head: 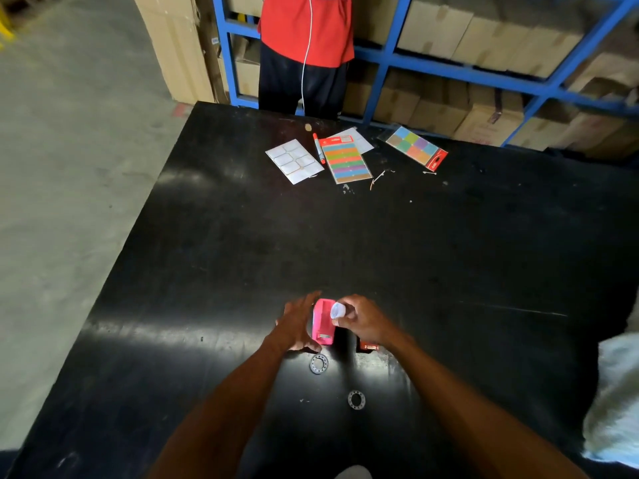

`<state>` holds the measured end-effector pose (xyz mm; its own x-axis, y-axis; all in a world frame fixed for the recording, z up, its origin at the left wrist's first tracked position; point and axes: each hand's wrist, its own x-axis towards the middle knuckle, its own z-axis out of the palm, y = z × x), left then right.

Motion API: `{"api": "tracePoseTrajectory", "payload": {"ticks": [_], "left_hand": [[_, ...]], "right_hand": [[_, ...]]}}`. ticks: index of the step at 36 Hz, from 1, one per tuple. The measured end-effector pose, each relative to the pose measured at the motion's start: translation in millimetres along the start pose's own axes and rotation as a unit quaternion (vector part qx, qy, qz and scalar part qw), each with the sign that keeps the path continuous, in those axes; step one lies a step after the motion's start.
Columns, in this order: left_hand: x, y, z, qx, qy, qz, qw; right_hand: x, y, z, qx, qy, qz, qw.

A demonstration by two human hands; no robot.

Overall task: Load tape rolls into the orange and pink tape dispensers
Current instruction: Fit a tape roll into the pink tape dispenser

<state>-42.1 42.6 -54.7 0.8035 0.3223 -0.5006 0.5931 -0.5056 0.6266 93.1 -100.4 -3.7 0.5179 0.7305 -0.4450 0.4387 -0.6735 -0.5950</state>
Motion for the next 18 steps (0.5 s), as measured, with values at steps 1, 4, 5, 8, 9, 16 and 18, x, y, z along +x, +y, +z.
{"api": "tracePoseTrajectory", "payload": {"ticks": [1,4,5,8,9,16,18], "left_hand": [[8.7,-7.3,4.3,-0.009,-0.006,0.002,1.0],[34.4,-37.0,19.9,-0.094,-0.019,-0.022,0.995],[34.3,-40.4,21.6,-0.112,-0.007,-0.027,0.993],[1.1,-21.4,17.0,-0.106,0.097,-0.008,0.99],[-11.1,-14.9,15.4,-0.137,0.133,0.003,0.982],[-77.5,9.2,17.5,-0.426,0.004,-0.096,0.9],[-89.5,5.8,25.1,-0.44,-0.044,-0.097,0.892]], "right_hand": [[-2.8,-0.1,-0.1,0.004,0.004,-0.003,1.0],[-10.2,0.5,2.3,0.018,0.011,-0.017,1.0],[-13.7,-0.1,3.3,0.021,0.012,-0.018,1.0],[-23.7,0.5,9.2,0.026,0.016,-0.022,0.999],[-26.5,0.9,11.9,0.03,0.016,-0.025,0.999],[-47.4,5.5,35.5,0.035,-0.014,-0.025,0.999],[-54.4,4.3,43.4,0.027,-0.027,-0.028,0.999]]}}
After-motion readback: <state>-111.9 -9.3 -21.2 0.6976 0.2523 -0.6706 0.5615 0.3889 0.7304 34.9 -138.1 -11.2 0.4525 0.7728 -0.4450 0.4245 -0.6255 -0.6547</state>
